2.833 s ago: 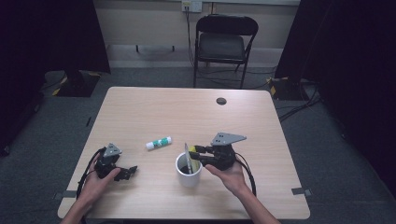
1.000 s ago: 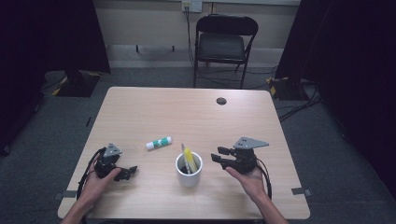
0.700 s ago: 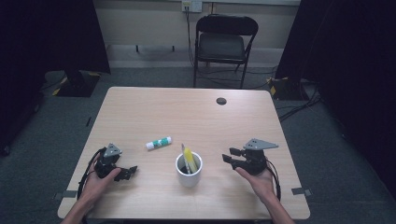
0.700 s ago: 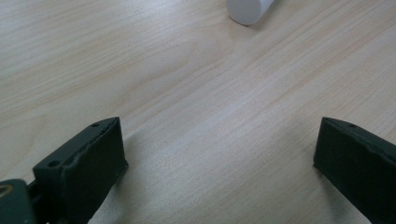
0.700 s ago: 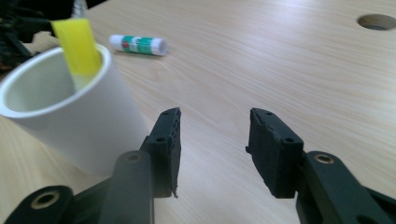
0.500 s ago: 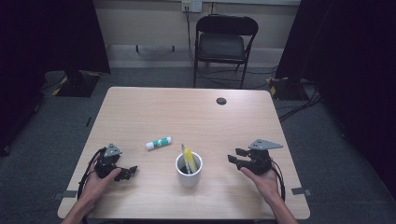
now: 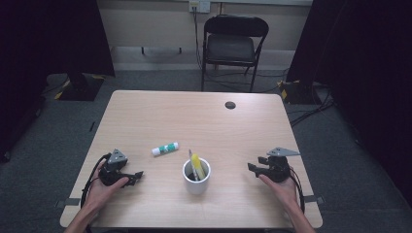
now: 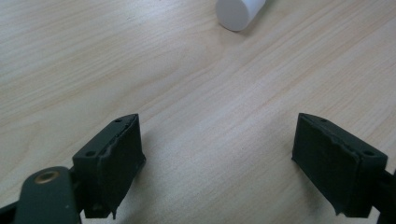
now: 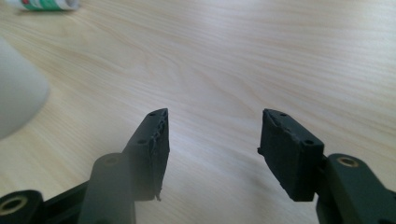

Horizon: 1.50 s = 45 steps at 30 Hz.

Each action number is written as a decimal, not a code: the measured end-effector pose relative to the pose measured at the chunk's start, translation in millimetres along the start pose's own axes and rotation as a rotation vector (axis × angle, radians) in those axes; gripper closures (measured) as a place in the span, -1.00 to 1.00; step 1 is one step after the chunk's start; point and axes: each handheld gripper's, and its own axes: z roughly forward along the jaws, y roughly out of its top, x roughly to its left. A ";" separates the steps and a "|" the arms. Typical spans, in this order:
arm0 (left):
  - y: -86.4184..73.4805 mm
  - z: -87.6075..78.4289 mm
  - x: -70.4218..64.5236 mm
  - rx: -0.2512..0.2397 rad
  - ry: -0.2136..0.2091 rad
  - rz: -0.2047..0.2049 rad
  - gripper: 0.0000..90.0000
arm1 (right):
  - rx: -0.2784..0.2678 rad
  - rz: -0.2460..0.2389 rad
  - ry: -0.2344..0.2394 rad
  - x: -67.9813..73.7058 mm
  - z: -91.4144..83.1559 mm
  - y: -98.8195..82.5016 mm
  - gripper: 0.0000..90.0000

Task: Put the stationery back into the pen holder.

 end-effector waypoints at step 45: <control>78.3 26.1 -1.7 -0.106 -0.098 0.055 -0.22 | 0.052 -0.055 -0.122 -4.8 19.6 -15.2 -0.52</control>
